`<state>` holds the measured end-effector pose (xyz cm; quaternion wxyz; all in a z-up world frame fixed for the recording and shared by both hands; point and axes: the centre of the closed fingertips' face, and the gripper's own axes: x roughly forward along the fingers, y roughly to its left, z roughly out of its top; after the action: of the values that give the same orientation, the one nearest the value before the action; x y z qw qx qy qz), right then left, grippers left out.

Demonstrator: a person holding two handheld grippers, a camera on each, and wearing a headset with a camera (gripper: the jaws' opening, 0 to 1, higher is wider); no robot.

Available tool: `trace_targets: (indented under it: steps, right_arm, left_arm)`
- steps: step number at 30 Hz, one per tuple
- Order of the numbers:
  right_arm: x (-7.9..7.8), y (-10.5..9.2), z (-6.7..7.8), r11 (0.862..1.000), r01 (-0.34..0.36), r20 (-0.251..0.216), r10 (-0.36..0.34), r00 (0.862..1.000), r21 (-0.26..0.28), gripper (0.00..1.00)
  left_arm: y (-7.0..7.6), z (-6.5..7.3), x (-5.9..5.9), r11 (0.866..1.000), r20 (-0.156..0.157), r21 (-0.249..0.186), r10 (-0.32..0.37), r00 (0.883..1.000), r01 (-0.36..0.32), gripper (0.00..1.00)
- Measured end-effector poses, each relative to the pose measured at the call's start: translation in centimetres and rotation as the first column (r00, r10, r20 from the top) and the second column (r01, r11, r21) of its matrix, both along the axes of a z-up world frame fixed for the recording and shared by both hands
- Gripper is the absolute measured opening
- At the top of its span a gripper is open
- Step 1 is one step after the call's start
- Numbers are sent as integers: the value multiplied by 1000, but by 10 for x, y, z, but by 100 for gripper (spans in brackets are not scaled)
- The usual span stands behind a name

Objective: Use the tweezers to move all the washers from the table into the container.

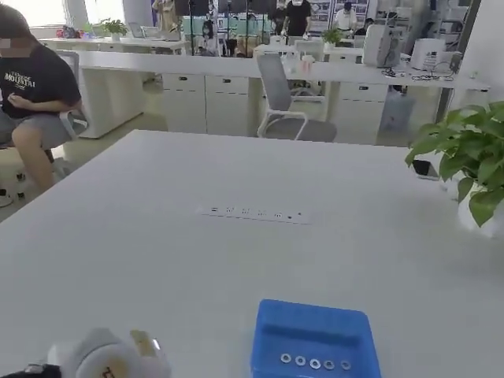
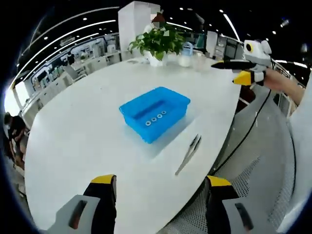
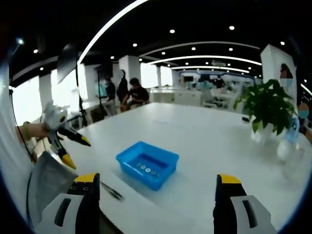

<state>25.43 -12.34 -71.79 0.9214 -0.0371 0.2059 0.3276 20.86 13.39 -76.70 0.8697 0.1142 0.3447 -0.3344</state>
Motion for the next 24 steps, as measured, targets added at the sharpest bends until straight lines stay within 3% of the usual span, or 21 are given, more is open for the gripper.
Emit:
trace_targets:
  steps: [3,4,6,10,12,15,18,19,24]
  right_arm:
    - [-1,0,1,1000,13,1,-13,1000,14,99]
    - [-2,2,1,1000,14,4,-14,1000,17,99]
    - [-3,3,1,1000,14,3,-14,1000,22,99]
    - [-2,1,5,999,28,39,-29,999,24,99]
    - [-1,0,8,999,38,55,-40,998,35,99]
    - [2,-4,15,995,69,79,-74,994,68,99]
    - [4,-5,18,991,80,75,-88,993,108,99]
    - [5,-6,20,989,83,78,-93,993,120,99]
    - [7,-9,24,985,100,92,-114,989,139,99]
  left_arm:
    - [-1,25,11,992,105,-107,83,991,-72,84]
    - [-3,39,15,984,176,-153,115,978,-88,85]
    - [-3,54,20,973,254,-195,169,952,-121,88]
    - [-5,66,22,958,303,-248,220,927,-147,95]
    - [-7,74,24,947,339,-282,249,907,-154,99]
    - [-8,77,24,935,343,-317,268,900,-158,99]
    - [-10,78,26,932,343,-322,276,898,-163,99]
    - [-11,81,26,932,356,-327,275,893,-156,99]
    - [-12,86,29,927,361,-344,279,890,-152,99]
